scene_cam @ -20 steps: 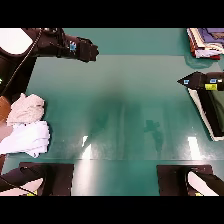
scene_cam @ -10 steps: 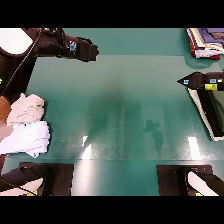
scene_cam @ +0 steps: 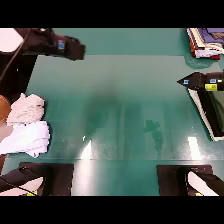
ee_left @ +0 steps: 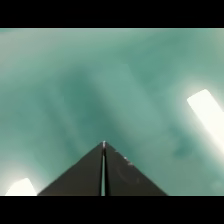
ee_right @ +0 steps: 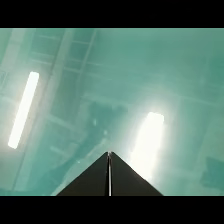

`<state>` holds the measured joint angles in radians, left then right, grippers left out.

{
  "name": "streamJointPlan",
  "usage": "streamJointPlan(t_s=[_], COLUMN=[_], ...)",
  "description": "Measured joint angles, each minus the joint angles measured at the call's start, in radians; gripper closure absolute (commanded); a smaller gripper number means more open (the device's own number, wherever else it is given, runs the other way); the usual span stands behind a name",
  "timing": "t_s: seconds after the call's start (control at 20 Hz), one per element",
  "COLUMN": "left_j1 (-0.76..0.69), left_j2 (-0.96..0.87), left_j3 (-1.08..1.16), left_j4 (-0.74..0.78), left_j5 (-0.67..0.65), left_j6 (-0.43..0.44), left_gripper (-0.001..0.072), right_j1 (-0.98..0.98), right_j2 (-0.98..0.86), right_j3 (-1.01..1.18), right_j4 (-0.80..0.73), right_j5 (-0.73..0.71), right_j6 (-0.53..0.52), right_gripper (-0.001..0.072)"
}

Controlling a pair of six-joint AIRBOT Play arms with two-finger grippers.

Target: Fold the shirts.

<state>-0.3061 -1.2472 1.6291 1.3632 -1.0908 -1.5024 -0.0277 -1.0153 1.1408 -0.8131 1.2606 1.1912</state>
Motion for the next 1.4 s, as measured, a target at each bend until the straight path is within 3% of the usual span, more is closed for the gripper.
streamJointPlan(t_s=[0.3, 0.35, 0.45, 0.5, 0.6, 0.65, 0.75, 0.9, 1.15, 1.2, 1.25, 1.3, 1.4], left_j1=[0.287, 0.333, 0.41, 0.446, 0.5, 0.52, 0.548, 0.565, 0.575, 0.575, 0.575, 0.576, 0.576], left_j2=[0.015, 0.016, 0.017, 0.018, 0.018, 0.018, 0.018, 0.018, 0.018, 0.018, 0.018, 0.018, 0.018], left_j3=[-0.17, -0.208, -0.274, -0.307, -0.372, -0.404, -0.472, -0.549, -0.592, -0.594, -0.593, -0.587, -0.555], left_j4=[0.132, 0.148, 0.177, 0.189, 0.204, 0.212, 0.23, 0.249, 0.266, 0.267, 0.269, 0.27, 0.274], left_j5=[-0.183, -0.19, -0.198, -0.196, -0.184, -0.175, -0.15, -0.111, -0.081, -0.081, -0.084, -0.09, -0.111], left_j6=[-0.02, -0.025, -0.034, -0.036, -0.039, -0.04, -0.041, -0.042, -0.043, -0.043, -0.043, -0.043, -0.045], left_gripper=[0.0682, 0.0653, 0.0098, 0.0058, 0.0059, 0.0112, 0.0316, 0.0683, 0.0682, 0.06, 0.0321, 0.0131, 0.0157], right_j1=[0.0, 0.0, 0.0, 0.0, 0.0, 0.0, 0.0, 0.0, 0.0, 0.0, 0.0, 0.0, 0.0], right_j2=[0.0, 0.0, 0.0, 0.0, 0.0, 0.0, 0.0, 0.0, 0.0, 0.0, 0.0, 0.0, 0.0], right_j3=[0.0, 0.0, 0.0, 0.0, 0.0, 0.0, 0.0, -0.001, -0.002, -0.002, -0.002, -0.002, -0.002], right_j4=[0.0, 0.0, 0.0, 0.0, 0.0, 0.0, 0.0, 0.0, 0.0, 0.0, 0.0, 0.0, 0.0], right_j5=[-0.004, -0.007, -0.015, -0.02, -0.034, -0.042, -0.058, -0.075, -0.088, -0.088, -0.089, -0.09, -0.09], right_j6=[0.0, 0.0, 0.0, 0.0, 0.0, 0.0, 0.0, 0.0, 0.0, 0.0, 0.0, 0.0, 0.0], right_gripper=[0.0699, 0.0699, 0.0699, 0.0699, 0.0699, 0.0699, 0.0699, 0.0699, 0.0699, 0.0699, 0.0699, 0.0699, 0.0699])
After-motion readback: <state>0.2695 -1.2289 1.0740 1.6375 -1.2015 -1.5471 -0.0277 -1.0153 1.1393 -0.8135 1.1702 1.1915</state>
